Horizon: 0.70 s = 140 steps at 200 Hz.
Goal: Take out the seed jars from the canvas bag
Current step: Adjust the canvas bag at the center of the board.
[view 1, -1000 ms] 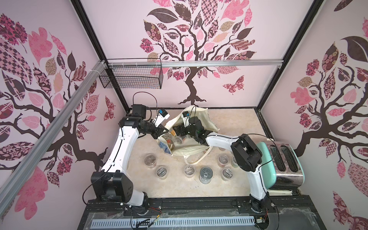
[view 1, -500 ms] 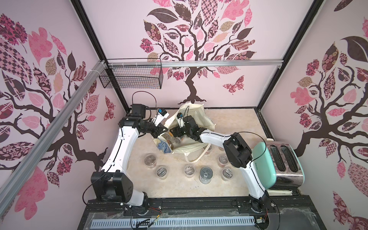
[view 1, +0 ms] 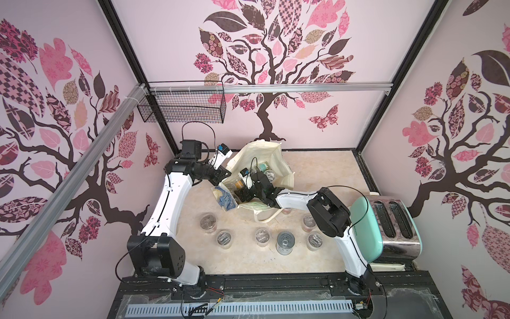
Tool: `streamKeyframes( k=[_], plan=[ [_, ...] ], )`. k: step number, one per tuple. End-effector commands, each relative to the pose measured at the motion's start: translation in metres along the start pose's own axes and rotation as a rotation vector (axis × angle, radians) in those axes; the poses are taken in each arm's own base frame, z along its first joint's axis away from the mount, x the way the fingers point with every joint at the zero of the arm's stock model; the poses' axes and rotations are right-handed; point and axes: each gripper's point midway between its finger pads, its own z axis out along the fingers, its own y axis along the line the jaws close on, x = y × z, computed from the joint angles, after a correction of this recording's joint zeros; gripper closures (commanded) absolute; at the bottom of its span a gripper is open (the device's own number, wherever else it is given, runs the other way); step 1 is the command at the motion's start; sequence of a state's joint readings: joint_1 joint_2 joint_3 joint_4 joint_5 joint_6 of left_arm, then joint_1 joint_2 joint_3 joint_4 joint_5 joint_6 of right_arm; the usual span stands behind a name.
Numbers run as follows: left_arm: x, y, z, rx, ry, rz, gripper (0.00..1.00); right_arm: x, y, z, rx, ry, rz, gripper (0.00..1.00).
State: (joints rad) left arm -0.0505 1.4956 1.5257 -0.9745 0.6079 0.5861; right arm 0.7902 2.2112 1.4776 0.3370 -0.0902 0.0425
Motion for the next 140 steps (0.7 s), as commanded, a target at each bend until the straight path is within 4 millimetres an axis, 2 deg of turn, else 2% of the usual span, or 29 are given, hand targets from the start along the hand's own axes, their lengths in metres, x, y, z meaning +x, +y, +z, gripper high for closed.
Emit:
streamKeyframes(
  k=[1,12,22,33,57,87,111,140],
  plan=[
    [0.010,-0.015,-0.004,0.035,0.012,0.089,0.89,-0.003,-0.004,-0.026,0.033,-0.020,-0.036,0.14],
    [0.019,-0.017,-0.005,0.025,0.039,0.080,0.78,-0.009,-0.001,-0.035,0.025,-0.047,-0.046,0.13],
    [0.022,-0.018,-0.007,0.010,0.051,0.068,0.64,-0.015,0.001,-0.040,0.022,-0.069,-0.054,0.13],
    [0.022,-0.015,-0.011,-0.013,0.055,0.048,0.56,-0.020,0.005,-0.045,0.015,-0.079,-0.067,0.13],
    [0.001,-0.006,-0.025,-0.081,0.019,0.007,0.36,-0.020,0.016,-0.050,0.025,-0.083,-0.157,0.13],
    [-0.029,-0.005,-0.037,-0.084,-0.050,-0.017,0.19,-0.019,0.026,-0.054,0.031,-0.083,-0.212,0.13],
    [-0.037,-0.005,-0.029,-0.093,-0.025,-0.002,0.14,-0.019,0.035,-0.059,0.036,-0.090,-0.250,0.12],
    [-0.024,-0.016,-0.007,-0.105,0.097,0.135,0.11,-0.022,0.033,-0.064,0.074,-0.098,-0.257,0.11]
  ],
)
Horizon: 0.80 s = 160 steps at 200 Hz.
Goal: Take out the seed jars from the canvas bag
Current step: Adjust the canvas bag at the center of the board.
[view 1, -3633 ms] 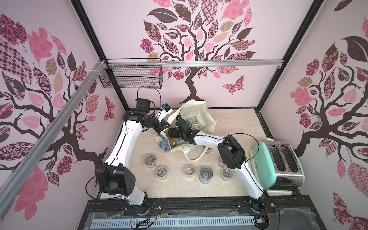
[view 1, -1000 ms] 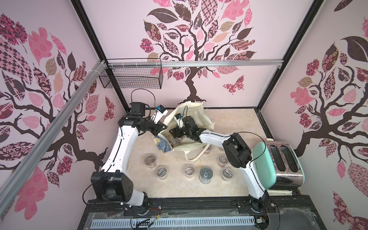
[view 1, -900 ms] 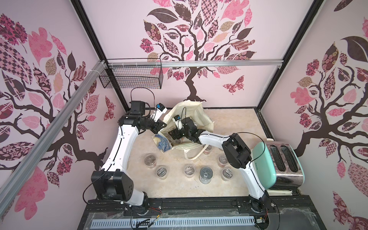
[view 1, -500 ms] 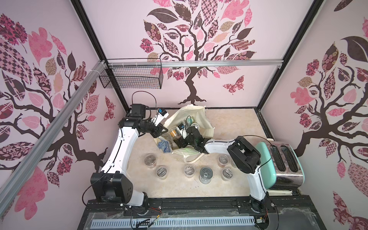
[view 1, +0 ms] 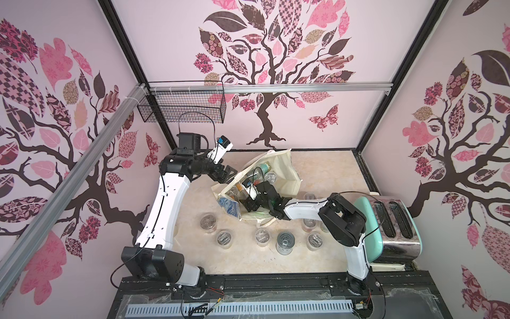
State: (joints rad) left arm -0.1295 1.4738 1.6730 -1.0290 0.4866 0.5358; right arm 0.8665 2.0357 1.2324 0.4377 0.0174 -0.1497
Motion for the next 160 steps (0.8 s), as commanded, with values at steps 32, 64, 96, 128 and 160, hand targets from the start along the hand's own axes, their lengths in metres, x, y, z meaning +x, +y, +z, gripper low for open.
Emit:
streamKeyframes(
  k=[32,64,96,128,160],
  plan=[
    [0.024,-0.009,0.025,-0.002,0.162,0.090,0.09,-0.037,-0.008,-0.023,0.061,-0.078,-0.035,0.10],
    [0.029,-0.025,0.018,0.064,0.186,0.110,0.09,-0.035,-0.006,-0.021,0.051,-0.071,-0.025,0.08],
    [0.024,-0.047,-0.001,0.133,0.153,0.134,0.02,-0.033,-0.006,-0.018,0.049,-0.056,-0.024,0.06],
    [0.028,-0.061,-0.012,0.180,0.158,0.157,0.02,-0.035,-0.005,-0.015,0.044,-0.050,-0.012,0.06],
    [0.039,-0.030,0.004,0.032,0.207,0.137,0.02,-0.042,-0.004,-0.017,0.037,-0.065,0.000,0.05]
  ],
)
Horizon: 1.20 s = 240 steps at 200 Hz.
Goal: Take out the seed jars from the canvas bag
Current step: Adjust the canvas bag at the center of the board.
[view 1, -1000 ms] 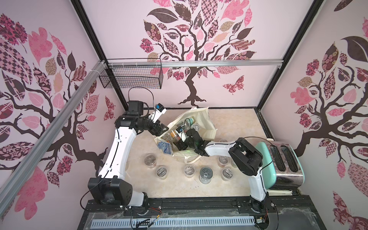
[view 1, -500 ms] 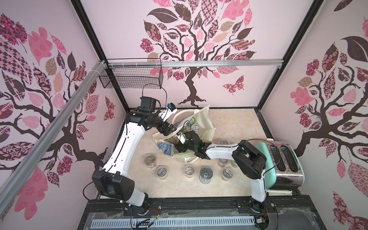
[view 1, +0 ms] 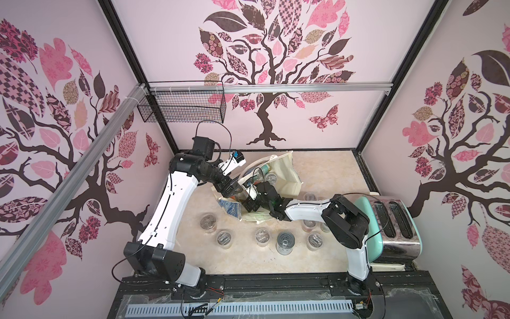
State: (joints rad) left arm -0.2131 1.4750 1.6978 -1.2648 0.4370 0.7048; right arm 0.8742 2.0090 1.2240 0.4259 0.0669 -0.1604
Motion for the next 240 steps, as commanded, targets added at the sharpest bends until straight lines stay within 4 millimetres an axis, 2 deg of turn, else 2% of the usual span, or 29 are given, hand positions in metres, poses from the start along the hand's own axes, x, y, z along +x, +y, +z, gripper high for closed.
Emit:
streamKeyframes(
  k=[1,17,28,48,63,72,106,125,149,173,196,216,240],
  plan=[
    [0.009,0.017,0.004,-0.099,0.037,-0.009,0.02,-0.036,0.000,-0.010,-0.005,-0.063,0.015,0.05],
    [0.018,0.031,0.012,-0.154,0.088,-0.003,0.03,-0.040,-0.003,-0.010,0.007,-0.064,0.016,0.05],
    [0.023,0.035,0.015,-0.171,0.122,0.013,0.12,-0.039,-0.005,-0.011,0.020,-0.061,0.023,0.05],
    [0.019,0.043,0.011,-0.221,0.110,-0.001,0.55,-0.039,-0.005,-0.009,0.022,-0.059,0.026,0.04],
    [0.012,0.041,0.006,-0.224,0.074,0.006,0.87,-0.037,-0.007,-0.005,0.035,-0.049,0.014,0.04],
    [0.010,0.039,0.005,-0.220,0.057,0.011,1.00,-0.034,-0.010,-0.001,0.048,-0.039,0.014,0.03],
    [0.003,0.032,-0.002,-0.203,0.016,0.012,1.00,-0.020,-0.019,0.024,0.063,0.080,0.126,0.03],
    [-0.003,0.032,0.000,-0.203,-0.020,-0.004,1.00,-0.023,-0.016,0.025,0.040,0.052,0.191,0.03],
    [-0.015,0.050,-0.008,-0.291,-0.054,-0.028,1.00,-0.029,0.006,0.014,-0.082,-0.022,0.193,0.03],
    [-0.031,0.074,-0.019,-0.393,-0.075,0.003,1.00,-0.027,0.009,0.004,-0.083,-0.026,0.162,0.03],
    [-0.051,0.081,-0.025,-0.399,-0.123,0.017,1.00,-0.018,0.001,0.000,-0.032,0.013,0.171,0.03],
    [-0.065,0.078,-0.023,-0.354,-0.175,0.014,1.00,-0.016,-0.018,-0.007,0.075,0.034,0.216,0.01],
    [-0.055,0.058,-0.005,-0.233,-0.161,0.047,1.00,-0.023,-0.036,-0.020,0.147,0.041,0.311,0.00]
  ],
)
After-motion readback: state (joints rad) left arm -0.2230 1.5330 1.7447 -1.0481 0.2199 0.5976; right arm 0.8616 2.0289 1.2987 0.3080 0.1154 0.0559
